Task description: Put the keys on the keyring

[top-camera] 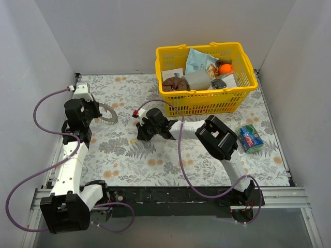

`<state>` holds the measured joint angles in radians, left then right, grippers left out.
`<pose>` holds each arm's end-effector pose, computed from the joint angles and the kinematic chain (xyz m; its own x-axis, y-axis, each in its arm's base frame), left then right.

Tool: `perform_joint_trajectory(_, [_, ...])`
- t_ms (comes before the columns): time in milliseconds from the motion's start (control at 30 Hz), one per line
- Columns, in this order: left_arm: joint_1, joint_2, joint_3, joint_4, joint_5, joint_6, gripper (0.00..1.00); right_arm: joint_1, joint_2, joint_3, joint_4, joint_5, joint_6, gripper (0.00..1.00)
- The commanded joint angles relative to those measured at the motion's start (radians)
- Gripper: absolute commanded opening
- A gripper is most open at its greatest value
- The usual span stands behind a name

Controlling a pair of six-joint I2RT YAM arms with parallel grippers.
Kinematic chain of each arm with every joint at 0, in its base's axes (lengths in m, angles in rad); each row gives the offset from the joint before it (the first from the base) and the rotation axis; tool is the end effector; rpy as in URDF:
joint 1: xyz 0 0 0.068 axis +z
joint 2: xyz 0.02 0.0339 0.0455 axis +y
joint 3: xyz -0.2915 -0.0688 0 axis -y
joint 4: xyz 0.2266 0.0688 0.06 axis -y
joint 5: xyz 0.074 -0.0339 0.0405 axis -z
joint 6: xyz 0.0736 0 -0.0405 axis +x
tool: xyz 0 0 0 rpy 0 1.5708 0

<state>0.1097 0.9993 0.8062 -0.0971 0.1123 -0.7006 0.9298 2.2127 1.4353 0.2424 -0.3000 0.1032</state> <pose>0.2367 0.0178 0.3320 -0.2161 -0.6683 -0.7118 -0.1849 0.7439 -0.6422 0.2949 0.4316 0.1572 -0.3978 -0.3686 -0.8402 -0.8814 0.4077 0.2385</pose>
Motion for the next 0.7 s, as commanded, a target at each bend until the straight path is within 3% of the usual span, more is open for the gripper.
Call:
perform_joint_trajectory(0, [0.004,-0.028,0.002,0.046,0.075,-0.023,0.00,-0.014,-0.073,-0.146,-0.140,0.067,0.007,0.06])
perform_joint_trajectory(200, [-0.024,-0.021,0.001,0.077,0.254,-0.054,0.00,-0.039,-0.224,-0.343,-0.138,0.050,0.047,0.05])
perform_joint_trajectory(367, [-0.045,-0.011,0.001,0.091,0.346,-0.069,0.00,-0.040,-0.307,-0.398,-0.199,0.093,0.043,0.04])
perform_joint_trajectory(467, [-0.056,-0.008,-0.001,0.092,0.392,-0.085,0.00,-0.040,-0.327,-0.392,-0.319,0.128,0.015,0.03])
perform_joint_trajectory(667, [-0.077,-0.008,-0.051,0.192,0.490,-0.157,0.00,-0.040,-0.415,-0.476,-0.368,0.183,0.015,0.02])
